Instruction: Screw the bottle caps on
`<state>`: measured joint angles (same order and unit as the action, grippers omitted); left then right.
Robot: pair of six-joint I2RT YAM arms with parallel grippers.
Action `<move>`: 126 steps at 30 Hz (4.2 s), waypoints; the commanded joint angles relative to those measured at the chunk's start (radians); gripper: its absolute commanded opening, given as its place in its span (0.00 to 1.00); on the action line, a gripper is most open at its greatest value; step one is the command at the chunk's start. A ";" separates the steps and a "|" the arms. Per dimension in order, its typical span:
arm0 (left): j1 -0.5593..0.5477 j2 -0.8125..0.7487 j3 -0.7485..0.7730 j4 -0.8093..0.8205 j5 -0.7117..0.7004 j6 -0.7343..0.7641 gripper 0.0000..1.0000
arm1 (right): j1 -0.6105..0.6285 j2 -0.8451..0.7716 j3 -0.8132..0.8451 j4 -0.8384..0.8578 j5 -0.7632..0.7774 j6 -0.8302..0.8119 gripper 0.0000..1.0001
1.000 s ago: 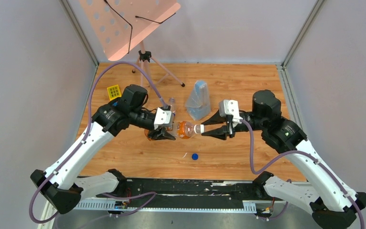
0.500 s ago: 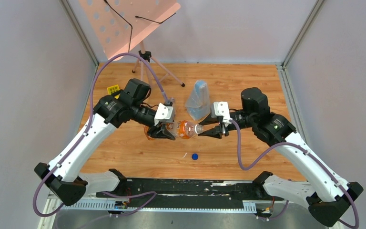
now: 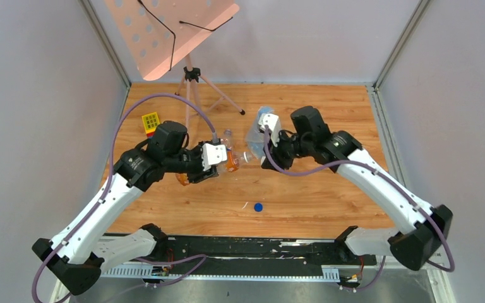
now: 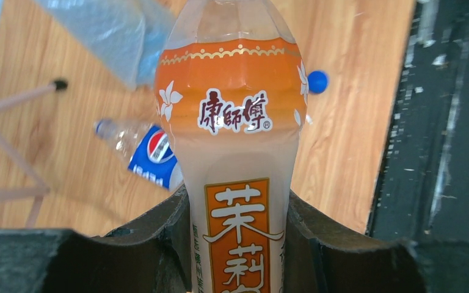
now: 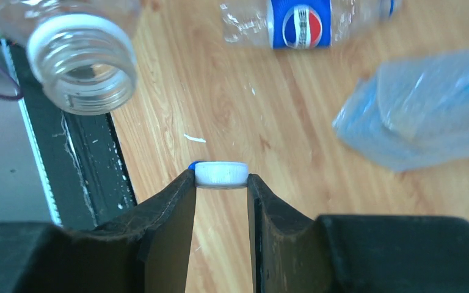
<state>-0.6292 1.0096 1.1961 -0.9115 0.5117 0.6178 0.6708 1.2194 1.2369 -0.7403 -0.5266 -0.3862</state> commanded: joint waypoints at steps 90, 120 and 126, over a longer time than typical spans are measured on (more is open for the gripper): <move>-0.003 0.000 -0.192 0.281 -0.133 -0.139 0.10 | -0.093 0.186 0.052 -0.072 0.012 0.547 0.00; -0.004 0.087 -0.033 0.200 0.118 -0.048 0.05 | -0.238 0.002 0.023 0.238 -0.486 0.488 0.00; -0.004 0.079 -0.036 0.223 0.148 -0.060 0.05 | -0.238 0.004 0.001 0.250 -0.507 0.497 0.00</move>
<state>-0.6331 1.1007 1.1179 -0.7204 0.6071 0.5648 0.4332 1.2381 1.2453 -0.5552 -0.9878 0.1062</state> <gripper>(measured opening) 0.494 0.344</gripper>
